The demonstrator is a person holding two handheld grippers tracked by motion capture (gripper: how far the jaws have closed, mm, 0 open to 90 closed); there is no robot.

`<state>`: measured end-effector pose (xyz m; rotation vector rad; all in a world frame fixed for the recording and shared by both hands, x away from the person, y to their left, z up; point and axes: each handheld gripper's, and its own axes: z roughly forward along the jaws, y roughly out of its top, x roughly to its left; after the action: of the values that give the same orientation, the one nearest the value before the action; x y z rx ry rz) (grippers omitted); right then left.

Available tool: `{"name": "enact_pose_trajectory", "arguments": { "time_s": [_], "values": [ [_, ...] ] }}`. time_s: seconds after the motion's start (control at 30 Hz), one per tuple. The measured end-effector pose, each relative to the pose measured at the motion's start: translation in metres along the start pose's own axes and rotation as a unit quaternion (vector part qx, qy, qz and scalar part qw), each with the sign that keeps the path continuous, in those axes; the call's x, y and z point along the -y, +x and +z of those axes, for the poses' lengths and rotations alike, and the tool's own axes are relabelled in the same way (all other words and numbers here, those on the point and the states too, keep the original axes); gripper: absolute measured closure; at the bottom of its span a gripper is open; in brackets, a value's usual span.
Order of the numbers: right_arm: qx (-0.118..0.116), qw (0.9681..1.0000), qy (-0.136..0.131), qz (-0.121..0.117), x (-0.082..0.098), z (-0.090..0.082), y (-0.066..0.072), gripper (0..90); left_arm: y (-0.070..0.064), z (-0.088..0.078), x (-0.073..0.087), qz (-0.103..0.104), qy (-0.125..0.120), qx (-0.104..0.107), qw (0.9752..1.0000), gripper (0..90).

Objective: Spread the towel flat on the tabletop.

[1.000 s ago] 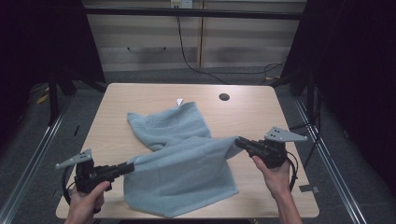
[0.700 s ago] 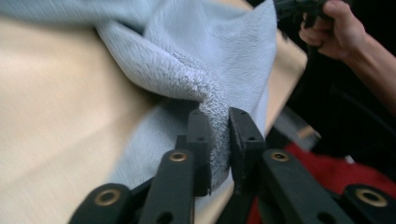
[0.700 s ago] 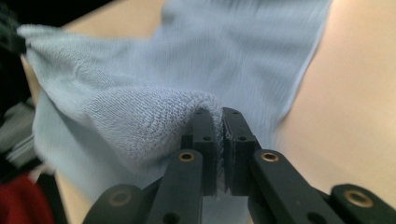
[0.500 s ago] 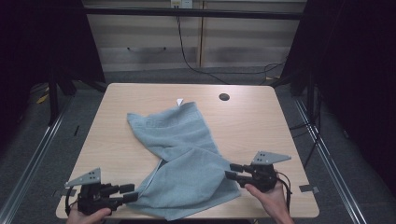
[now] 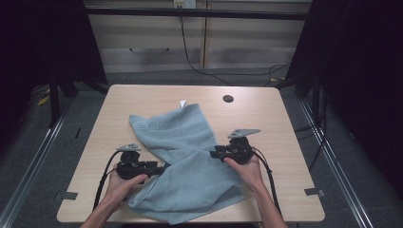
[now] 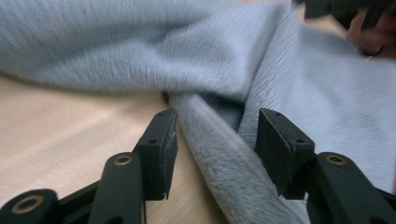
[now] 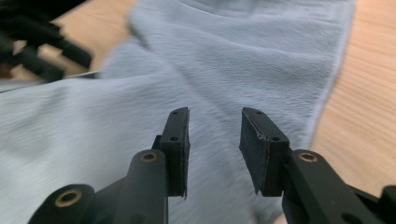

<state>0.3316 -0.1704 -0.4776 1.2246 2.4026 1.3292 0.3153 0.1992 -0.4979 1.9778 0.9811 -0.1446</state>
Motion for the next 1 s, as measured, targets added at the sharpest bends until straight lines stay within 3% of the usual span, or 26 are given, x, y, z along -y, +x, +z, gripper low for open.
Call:
{"name": "enact_pose_trajectory", "arguments": {
  "time_s": [0.07,0.1,0.13,0.17,0.3,0.37,0.43,0.47,0.5,0.57,0.63,0.7,0.8,0.93,1.0],
  "values": [
    [0.028,0.9995,0.012,0.004,-0.003,0.009,-0.007,59.6,-0.003,0.003,0.002,0.008,0.013,-0.021,0.9997,52.8],
    [0.042,0.999,0.018,0.004,-0.005,0.013,-0.011,58.2,-0.003,0.004,0.003,0.012,0.021,-0.017,0.9996,62.0],
    [0.057,0.9982,0.018,0.007,-0.005,0.017,-0.015,57.4,-0.004,0.005,0.005,0.019,0.025,-0.033,0.999,79.0],
    [0.066,0.9974,0.025,0.013,-0.004,0.024,-0.022,55.6,-0.004,0.004,0.007,0.018,0.026,-0.04,0.9987,83.9],
    [0.07,0.9966,0.041,0.013,0.0,0.032,-0.023,54.6,0.004,-0.005,0.011,-0.001,0.016,-0.034,0.9993,86.3],
    [0.078,0.9961,0.04,-0.001,0.001,0.035,-0.02,56.2,0.007,-0.014,0.014,-0.014,-0.004,-0.026,0.9996,86.5],
    [0.089,0.9949,0.044,-0.019,0.001,0.037,-0.016,65.5,0.008,-0.026,0.017,-0.02,-0.026,-0.027,0.9991,86.5],
    [0.095,0.994,0.046,-0.031,0.001,0.037,-0.013,75.1,0.01,-0.032,0.018,-0.024,-0.034,-0.021,0.9989,86.6],
    [0.084,0.9948,0.047,-0.034,0.002,0.038,-0.012,84.0,0.01,-0.039,0.021,-0.029,-0.043,-0.023,0.9984,86.6],
    [0.099,0.9929,0.053,-0.039,0.001,0.036,-0.009,87.4,0.012,-0.053,0.027,-0.034,-0.058,-0.028,0.9974,86.6],
    [0.111,0.9918,0.052,-0.035,0.003,0.029,-0.012,87.9,0.016,-0.064,0.035,-0.053,-0.073,-0.017,0.9958,86.6],
    [0.12,0.9919,0.038,-0.019,0.007,0.016,-0.02,88.0,0.018,-0.072,0.043,-0.057,-0.074,-0.027,0.9953,86.6],
    [0.132,0.9908,0.027,-0.001,0.018,-0.007,-0.029,87.9,0.021,-0.079,0.053,-0.071,-0.076,-0.015,0.9945,86.5],
    [0.145,0.9893,0.018,0.005,0.038,-0.036,-0.027,87.8,0.007,-0.082,0.063,-0.048,-0.061,-0.002,0.997,86.5],
    [0.143,0.9896,0.013,0.009,0.048,-0.047,-0.026,87.5,-0.007,-0.082,0.069,-0.032,-0.05,0.017,0.9981,86.4]
  ]
}}
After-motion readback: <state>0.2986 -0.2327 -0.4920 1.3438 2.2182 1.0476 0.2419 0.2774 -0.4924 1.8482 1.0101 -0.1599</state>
